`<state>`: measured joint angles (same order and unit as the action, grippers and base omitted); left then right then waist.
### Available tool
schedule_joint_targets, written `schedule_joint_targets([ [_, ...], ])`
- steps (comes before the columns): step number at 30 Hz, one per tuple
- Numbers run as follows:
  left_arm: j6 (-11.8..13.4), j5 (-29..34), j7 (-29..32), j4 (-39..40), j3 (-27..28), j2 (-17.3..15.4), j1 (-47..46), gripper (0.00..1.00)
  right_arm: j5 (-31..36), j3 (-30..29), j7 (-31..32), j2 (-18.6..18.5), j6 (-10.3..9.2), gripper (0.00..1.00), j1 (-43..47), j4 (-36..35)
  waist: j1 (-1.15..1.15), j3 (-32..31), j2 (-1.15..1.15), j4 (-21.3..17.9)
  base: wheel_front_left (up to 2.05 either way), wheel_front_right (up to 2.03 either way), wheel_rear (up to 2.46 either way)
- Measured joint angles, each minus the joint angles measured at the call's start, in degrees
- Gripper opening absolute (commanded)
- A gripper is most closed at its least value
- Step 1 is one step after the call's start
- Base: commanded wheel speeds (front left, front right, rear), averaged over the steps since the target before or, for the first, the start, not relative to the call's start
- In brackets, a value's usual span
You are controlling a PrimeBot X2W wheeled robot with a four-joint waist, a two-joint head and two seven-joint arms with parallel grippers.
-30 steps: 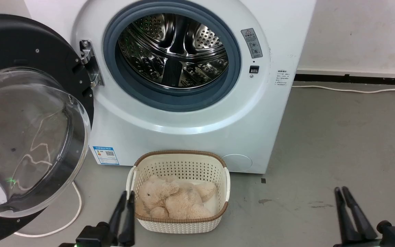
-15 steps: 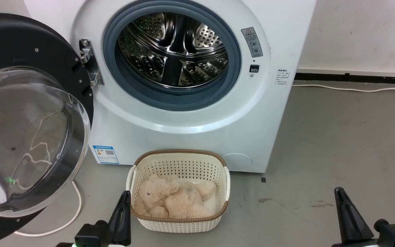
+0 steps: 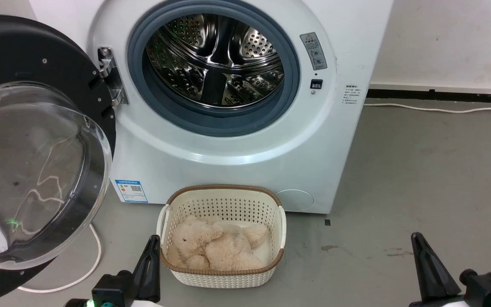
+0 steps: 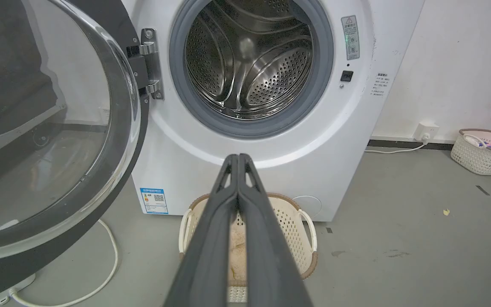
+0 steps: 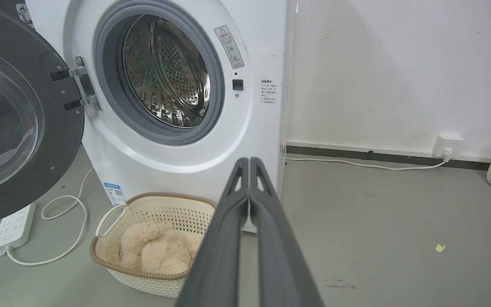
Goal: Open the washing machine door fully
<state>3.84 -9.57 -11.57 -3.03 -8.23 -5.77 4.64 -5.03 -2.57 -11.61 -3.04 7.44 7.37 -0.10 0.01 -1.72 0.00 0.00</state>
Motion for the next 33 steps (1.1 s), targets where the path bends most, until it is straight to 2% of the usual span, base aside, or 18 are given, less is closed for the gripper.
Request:
schedule_joint_targets([
  [33,-1.59,3.54,4.54,1.11,3.31,1.25,-1.30,0.00,1.65,1.02,4.55,0.00,0.00,0.00,-3.13,0.01,0.00,0.69,0.00,0.00,0.00,0.00,0.00],
])
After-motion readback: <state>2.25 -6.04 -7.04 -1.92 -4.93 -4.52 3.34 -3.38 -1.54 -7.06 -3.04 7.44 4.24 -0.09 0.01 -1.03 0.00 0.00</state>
